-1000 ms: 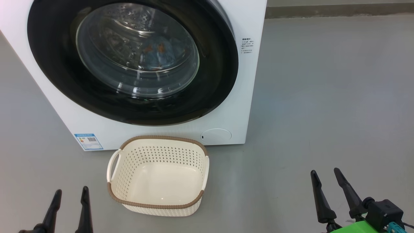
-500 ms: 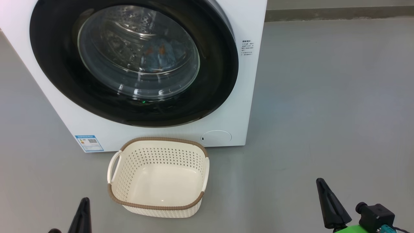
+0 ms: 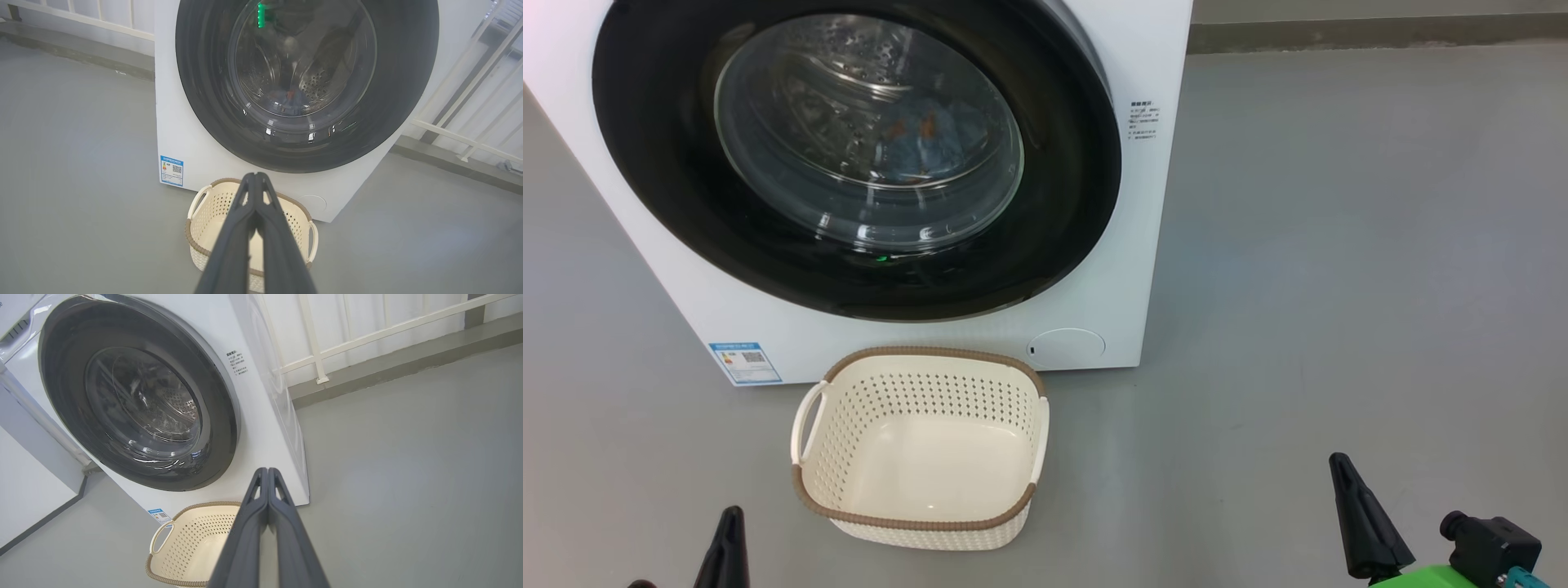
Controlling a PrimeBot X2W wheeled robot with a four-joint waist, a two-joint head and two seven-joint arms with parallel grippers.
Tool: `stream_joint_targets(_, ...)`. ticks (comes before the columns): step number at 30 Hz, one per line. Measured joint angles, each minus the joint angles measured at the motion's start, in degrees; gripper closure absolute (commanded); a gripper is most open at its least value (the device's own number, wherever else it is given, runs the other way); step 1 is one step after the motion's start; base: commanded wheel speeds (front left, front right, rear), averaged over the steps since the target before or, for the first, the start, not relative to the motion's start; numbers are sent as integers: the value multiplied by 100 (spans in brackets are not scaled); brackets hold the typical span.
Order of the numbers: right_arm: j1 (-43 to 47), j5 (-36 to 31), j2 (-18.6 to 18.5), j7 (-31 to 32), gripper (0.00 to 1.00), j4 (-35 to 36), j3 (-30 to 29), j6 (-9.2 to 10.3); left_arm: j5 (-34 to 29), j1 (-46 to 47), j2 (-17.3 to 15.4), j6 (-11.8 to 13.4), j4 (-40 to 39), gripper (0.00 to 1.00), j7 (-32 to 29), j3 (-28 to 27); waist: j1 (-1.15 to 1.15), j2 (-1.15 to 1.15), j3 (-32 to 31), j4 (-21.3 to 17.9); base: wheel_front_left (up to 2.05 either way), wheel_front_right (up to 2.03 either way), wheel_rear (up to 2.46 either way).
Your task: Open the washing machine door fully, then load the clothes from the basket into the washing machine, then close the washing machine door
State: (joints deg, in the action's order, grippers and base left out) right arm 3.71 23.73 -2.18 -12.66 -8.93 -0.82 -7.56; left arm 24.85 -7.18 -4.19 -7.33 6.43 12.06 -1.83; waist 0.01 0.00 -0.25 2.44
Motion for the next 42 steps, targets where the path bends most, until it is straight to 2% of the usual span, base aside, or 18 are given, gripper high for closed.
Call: stream_joint_targets(42,-162,2683,-109,611,100,-231,-151,0,2585,289,13,0,327,100,-671,-52,-1,0,16,-94,0,0,0)
